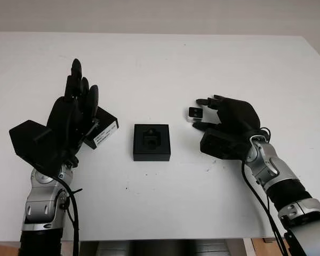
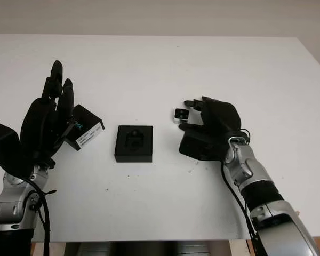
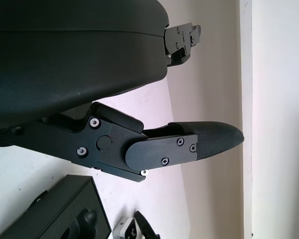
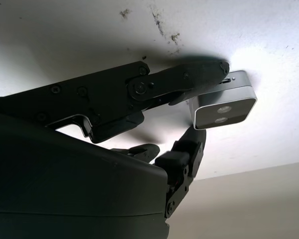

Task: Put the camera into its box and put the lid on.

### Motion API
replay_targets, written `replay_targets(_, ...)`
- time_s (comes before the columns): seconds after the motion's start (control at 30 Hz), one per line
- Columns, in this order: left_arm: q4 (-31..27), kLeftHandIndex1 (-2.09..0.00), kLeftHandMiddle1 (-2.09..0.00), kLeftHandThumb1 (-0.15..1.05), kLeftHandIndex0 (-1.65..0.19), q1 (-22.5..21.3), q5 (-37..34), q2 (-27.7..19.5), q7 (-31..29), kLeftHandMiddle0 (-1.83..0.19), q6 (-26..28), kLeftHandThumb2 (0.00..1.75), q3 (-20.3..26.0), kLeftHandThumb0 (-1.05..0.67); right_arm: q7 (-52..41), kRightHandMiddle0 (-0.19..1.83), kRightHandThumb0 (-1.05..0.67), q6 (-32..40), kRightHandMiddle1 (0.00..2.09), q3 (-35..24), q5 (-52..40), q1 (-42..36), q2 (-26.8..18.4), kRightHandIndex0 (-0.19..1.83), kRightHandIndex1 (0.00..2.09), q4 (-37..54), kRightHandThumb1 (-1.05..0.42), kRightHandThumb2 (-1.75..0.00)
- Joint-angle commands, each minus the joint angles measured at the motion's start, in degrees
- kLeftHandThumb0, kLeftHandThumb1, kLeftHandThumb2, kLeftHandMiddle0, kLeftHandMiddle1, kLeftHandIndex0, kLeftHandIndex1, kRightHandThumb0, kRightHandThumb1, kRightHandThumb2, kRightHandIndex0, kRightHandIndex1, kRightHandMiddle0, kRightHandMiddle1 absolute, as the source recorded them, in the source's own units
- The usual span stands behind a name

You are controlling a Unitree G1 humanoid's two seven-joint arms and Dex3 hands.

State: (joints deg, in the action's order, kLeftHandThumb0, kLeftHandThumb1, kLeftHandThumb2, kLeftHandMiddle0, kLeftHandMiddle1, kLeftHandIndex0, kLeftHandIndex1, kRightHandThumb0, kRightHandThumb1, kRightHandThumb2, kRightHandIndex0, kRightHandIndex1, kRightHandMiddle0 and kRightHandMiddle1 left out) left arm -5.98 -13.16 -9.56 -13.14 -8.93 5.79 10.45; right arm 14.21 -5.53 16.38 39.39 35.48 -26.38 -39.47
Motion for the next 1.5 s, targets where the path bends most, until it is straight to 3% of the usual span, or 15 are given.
replay_targets(0.0,-0.6,0.00,0.00,1.05,0.19,-0.7,-0.2,-0.5,-0.2,0.19,-0.2,0.55,0.4,-0.77,0.7,0.32,-0.64,-0.4,0.91,0.5,0.0,-0.3,0.2,0.41,0.07,-1.3,-0.89,-0.06)
replay_targets(0.17,-0.7,0.00,0.00,1.05,0.19,-0.7,0.0,-0.5,0.0,0.19,-0.5,0.54,0.4,-0.78,2.7,0.44,-0.53,-1.7,1.28,0.0,-1.4,-0.3,0.7,0.49,0.09,-2.7,-0.90,-0.06)
replay_targets(0.43,-1.0,0.00,0.00,1.05,0.19,-0.5,-0.2,-0.5,0.0,0.19,0.0,0.55,0.3,-0.76,3.8,0.44,-0.42,-5.1,1.51,-0.3,-3.7,0.0,0.6,0.54,0.09,-5.2,-0.93,-0.05)
replay_targets(1.0,-0.5,0.00,0.00,1.05,0.19,-0.5,0.2,-0.9,-0.5,0.19,-0.2,0.55,0.1,-0.77,0.2,0.41,-0.40,-6.8,1.39,-1.2,-7.3,0.5,0.7,0.51,0.06,-6.2,-0.92,-0.05)
replay_targets(1.47,-0.7,0.00,0.00,1.05,0.19,-0.5,0.0,-0.9,-0.6,0.19,0.1,0.56,0.2,-0.76,-9.1,0.42,-0.40,-3.5,1.48,-3.3,-10.1,-0.3,-0.8,0.50,0.06,-0.6,-0.92,-0.05)
